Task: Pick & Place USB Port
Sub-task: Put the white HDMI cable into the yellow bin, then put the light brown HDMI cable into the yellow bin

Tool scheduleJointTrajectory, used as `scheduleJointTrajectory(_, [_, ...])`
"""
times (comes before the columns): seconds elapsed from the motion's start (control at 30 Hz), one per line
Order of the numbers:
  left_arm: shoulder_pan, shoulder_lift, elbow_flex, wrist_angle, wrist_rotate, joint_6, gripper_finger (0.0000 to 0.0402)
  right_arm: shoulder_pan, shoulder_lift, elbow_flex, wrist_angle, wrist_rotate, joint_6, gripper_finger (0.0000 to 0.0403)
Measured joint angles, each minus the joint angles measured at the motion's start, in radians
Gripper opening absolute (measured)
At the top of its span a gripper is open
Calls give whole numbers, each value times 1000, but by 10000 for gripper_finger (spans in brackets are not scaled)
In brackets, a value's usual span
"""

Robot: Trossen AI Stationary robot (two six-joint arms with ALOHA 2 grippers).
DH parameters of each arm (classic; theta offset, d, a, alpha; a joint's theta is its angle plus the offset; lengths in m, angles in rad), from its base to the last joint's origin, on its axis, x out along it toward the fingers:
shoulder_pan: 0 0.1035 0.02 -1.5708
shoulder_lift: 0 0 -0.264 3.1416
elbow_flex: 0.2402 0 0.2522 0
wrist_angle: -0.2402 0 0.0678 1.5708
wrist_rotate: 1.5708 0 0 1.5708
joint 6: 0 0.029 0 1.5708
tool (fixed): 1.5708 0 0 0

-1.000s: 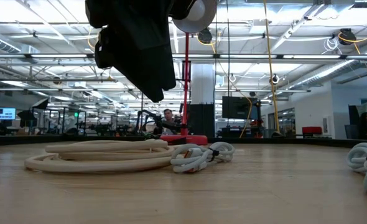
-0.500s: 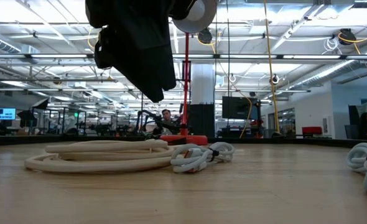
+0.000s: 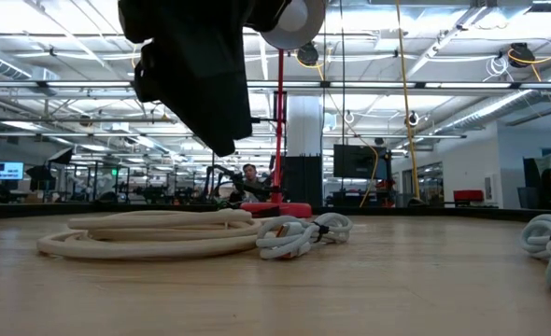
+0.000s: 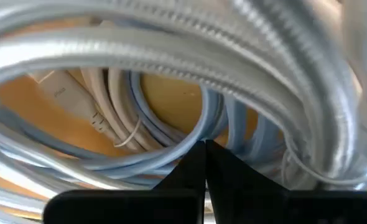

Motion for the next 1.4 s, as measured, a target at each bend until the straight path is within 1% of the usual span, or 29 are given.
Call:
scheduleJointTrajectory(0.2, [0, 0, 0, -13, 0, -3, 145, 0, 2, -5, 3, -9, -3, 0])
scheduleJointTrajectory(0.3, [0, 0, 0, -28, 0, -3, 145, 0, 5, 17, -13, -1, -10, 0])
scheduleJointTrajectory(0.4, [0, 0, 0, -42, -2, -3, 145, -6, 11, 81, -87, 38, -18, 0])
scheduleJointTrajectory(0.53, [0, 0, 0, -47, -16, -2, 145, -20, 7, 195, -234, 86, -59, 0])
scheduleJointTrajectory(0.63, [2, 0, 0, -47, -20, 0, 145, -34, 8, 252, -288, 103, -92, 0])
scheduleJointTrajectory(0.77, [2, 0, 0, -45, -45, -3, 145, -48, 6, 328, -289, 181, -136, 0])
scheduleJointTrajectory(0.9, [2, -21, 0, -25, -92, 0, 145, -82, 5, 391, -285, 328, -216, 0])
scheduleJointTrajectory(1.0, [16, -79, 0, -18, -105, 52, 145, -119, -7, 423, -210, 460, -317, 0])
scheduleJointTrajectory(1.07, [27, -138, 0, -43, -107, 115, 145, -149, -28, 424, -121, 538, -401, 3])
scheduleJointTrajectory(1.2, [43, -292, 0, -91, -114, 228, 145, -206, -78, 425, 93, 709, -658, 21])
scheduleJointTrajectory(1.3, [25, -367, 2, -144, -105, 307, 145, -251, -116, 426, 223, 772, -843, 43])
scheduleJointTrajectory(1.4, [-9, -374, 2, -273, -72, 370, 145, -296, -151, 426, 322, 784, -1008, 72])
